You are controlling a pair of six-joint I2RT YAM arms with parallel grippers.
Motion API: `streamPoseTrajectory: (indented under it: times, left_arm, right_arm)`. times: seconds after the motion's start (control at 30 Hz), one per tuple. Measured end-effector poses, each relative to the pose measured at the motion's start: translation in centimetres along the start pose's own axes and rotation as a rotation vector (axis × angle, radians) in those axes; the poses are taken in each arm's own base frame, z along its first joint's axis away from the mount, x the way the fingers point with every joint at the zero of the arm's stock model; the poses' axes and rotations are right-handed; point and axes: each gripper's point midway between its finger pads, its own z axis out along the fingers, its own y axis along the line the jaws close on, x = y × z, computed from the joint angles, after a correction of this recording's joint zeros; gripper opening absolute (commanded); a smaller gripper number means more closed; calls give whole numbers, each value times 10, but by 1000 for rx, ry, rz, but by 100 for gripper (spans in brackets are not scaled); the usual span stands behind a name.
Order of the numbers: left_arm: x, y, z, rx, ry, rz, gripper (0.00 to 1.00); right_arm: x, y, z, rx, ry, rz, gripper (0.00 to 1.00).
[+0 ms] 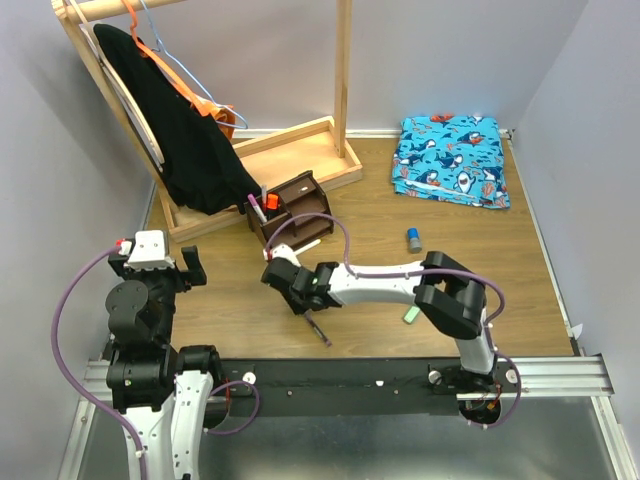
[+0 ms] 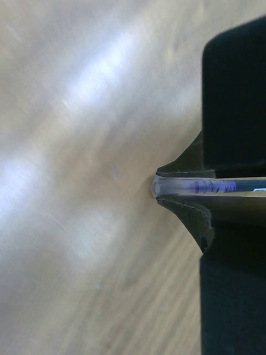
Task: Sort the stationery into containers
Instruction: Pick up the pen from the corner of the board, then place the pen in the storage box.
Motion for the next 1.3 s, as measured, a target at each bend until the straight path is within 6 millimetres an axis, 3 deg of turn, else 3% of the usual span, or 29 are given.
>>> streamPoseTrajectory:
  times: [0.07, 0.13, 0.2, 0.27, 0.33, 0.37, 0.47, 0.57, 0.87, 1.17, 1.3]
  left_arm:
    - [1, 0, 1, 1, 5, 0, 99]
    - [3, -2, 3, 10, 18, 1, 99]
    - [5, -5, 7, 27, 35, 12, 99]
    - [8, -8, 10, 49, 52, 22, 99]
    - [11, -11, 14, 71, 70, 37, 99]
    - [15, -15, 19, 96, 97, 50, 99]
    - [18, -17, 22, 104, 115, 55, 99]
    - [22, -17, 32, 107, 150, 62, 99]
    - [30, -17, 51, 113, 233, 86, 99]
    - [24, -16, 60, 117, 248, 109, 99]
    - [27, -15, 62, 116, 262, 112, 99]
  right_arm:
    - [-15, -11, -1, 2, -18, -27, 1]
    - [-47, -22, -8, -11, -78, -28, 1]
    - [-96, -33, -26, -44, -187, -10, 1]
    - [-150, -41, -56, -98, -353, 1, 1]
    - [-201, -57, -100, -139, -548, 8, 1]
    - [-249, -65, -155, -188, -782, -10, 1]
    - [-276, -63, -192, -236, -965, -37, 1]
    - [-293, -57, -207, -282, -1127, -80, 1]
    - [-306, -57, -161, -300, -1325, -143, 1]
    - [-318, -64, -152, -300, -1432, -147, 1]
    - [-317, -64, -139, -304, -1426, -149, 1]
